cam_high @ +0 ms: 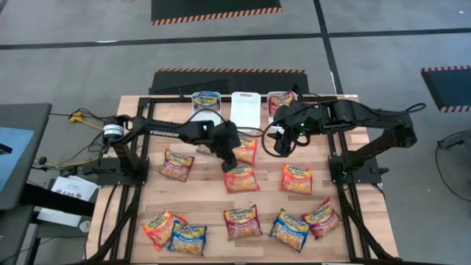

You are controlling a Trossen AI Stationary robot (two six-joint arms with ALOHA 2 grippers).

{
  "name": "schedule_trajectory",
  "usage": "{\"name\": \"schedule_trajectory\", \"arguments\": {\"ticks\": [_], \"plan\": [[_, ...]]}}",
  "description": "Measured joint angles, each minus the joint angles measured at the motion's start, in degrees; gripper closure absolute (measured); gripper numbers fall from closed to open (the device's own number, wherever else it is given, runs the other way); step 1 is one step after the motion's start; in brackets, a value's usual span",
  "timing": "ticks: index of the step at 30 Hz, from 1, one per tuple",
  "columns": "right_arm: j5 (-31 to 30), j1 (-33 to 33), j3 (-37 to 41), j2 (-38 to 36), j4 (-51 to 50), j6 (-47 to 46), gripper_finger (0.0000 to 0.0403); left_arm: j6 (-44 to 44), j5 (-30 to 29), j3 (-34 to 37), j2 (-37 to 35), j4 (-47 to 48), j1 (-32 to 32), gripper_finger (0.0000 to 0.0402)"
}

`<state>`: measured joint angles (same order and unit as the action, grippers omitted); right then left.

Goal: Sort Maruchan noodles
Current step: Put the orange noodle pack into the center white bin

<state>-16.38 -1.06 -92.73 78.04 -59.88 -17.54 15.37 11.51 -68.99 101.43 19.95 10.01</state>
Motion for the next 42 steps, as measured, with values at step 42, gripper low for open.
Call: {"name": "schedule_trajectory", "arguments": {"ticks": [42], "plan": [[-0.39,0.46,0.02,0.02,0.31,-0.07,0.018,1.8,4.71,0.96,9.31,-3.42,-3.27,0.0219]]}}
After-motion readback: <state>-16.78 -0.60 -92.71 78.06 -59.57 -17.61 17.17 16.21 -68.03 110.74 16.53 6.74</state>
